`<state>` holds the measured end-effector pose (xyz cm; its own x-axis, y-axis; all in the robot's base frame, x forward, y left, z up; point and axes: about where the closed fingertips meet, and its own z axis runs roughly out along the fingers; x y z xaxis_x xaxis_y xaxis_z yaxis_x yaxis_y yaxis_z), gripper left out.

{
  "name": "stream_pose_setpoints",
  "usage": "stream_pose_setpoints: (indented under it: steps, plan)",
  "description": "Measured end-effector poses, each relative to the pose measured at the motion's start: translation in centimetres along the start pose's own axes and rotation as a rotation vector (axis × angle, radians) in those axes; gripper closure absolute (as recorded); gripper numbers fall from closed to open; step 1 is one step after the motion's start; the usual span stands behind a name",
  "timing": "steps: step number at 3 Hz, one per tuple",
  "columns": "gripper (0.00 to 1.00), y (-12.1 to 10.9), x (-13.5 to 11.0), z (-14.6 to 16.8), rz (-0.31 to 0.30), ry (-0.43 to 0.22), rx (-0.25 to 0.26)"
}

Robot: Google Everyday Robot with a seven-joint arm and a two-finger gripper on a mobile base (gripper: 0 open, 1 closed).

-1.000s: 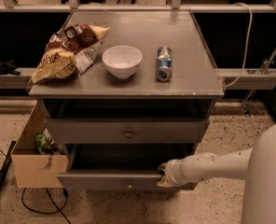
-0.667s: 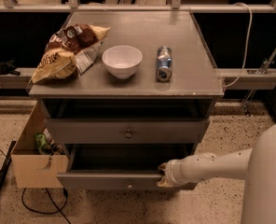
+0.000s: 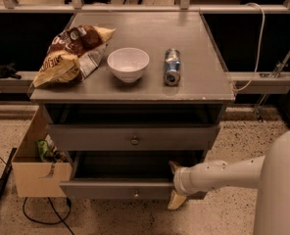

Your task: Open middle drawer

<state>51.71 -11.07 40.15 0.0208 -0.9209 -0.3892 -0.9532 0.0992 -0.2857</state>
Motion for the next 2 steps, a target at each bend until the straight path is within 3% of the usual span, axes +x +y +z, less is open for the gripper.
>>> stream_pose_setpoints:
  steps: [1,2]
  plan:
    - [0.14,0.0,0.0,0.0,0.0,0.0,0.0]
    - [0.38,1.2,0.2,-0.7,-0.003,-0.01,-0.001]
